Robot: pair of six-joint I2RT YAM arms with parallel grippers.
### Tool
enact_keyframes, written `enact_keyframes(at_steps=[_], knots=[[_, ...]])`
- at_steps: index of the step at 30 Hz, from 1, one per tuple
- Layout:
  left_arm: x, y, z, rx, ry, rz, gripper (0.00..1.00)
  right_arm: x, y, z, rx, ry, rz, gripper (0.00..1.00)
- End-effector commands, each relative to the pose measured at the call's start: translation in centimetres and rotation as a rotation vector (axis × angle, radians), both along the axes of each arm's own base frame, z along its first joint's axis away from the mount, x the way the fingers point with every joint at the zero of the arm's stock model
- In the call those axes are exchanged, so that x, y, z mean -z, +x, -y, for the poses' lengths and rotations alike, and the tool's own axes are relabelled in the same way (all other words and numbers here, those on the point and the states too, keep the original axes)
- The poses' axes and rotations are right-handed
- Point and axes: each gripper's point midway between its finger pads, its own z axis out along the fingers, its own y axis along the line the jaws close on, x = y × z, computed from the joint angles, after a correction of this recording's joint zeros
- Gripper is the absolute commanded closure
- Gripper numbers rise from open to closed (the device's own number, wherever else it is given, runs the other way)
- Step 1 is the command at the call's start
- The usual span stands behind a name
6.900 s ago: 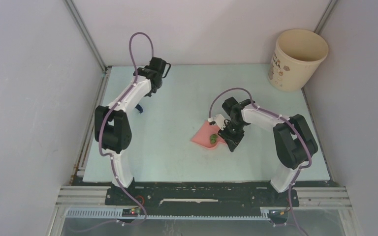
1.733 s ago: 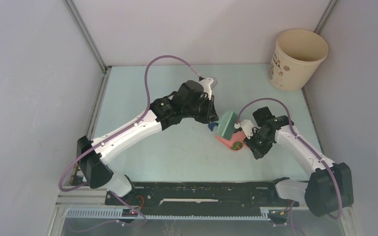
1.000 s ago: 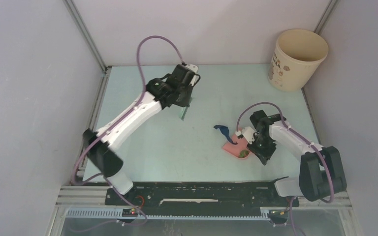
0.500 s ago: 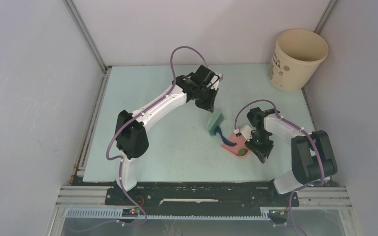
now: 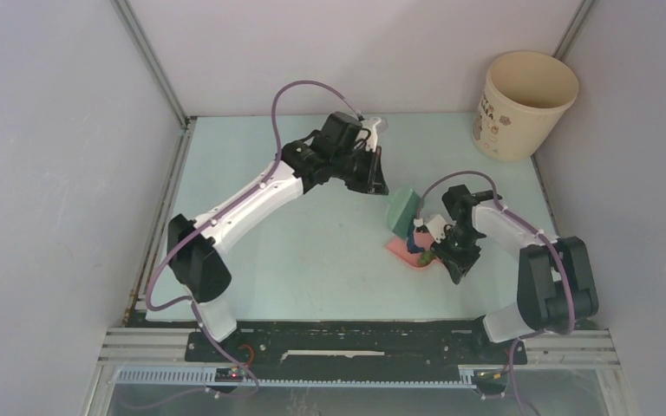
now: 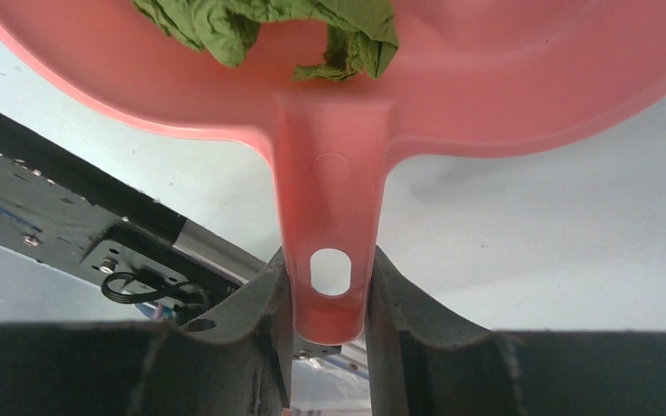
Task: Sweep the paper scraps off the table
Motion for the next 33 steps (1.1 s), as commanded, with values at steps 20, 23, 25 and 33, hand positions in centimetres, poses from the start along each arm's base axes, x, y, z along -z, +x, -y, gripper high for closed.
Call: enact_keyframes(at_steps=[20,23,25,33], knots=[[-8.8,1.9,-2.6,-0.076,0.087,0.236,1.0,-4.6,3.1,-2.7,0.029,0.265,0.368,1.0],[-9.7,1.5,-2.9,-0.087,0.078,0.253,1.0,-4.8,3.3,-2.6,0.038,0.268,0.377,1.0],[-10.5,1.4,-3.6,-0.101,0.077,0.273,1.0,-4.9,3.3,-2.4,0.04,0.268,0.386,1.0],[-13.5,0.1,-8.9,-0.203,0.13,0.392,0.99,-5.9,4.0,-1.6,0.052,0.253,0.456,1.0]])
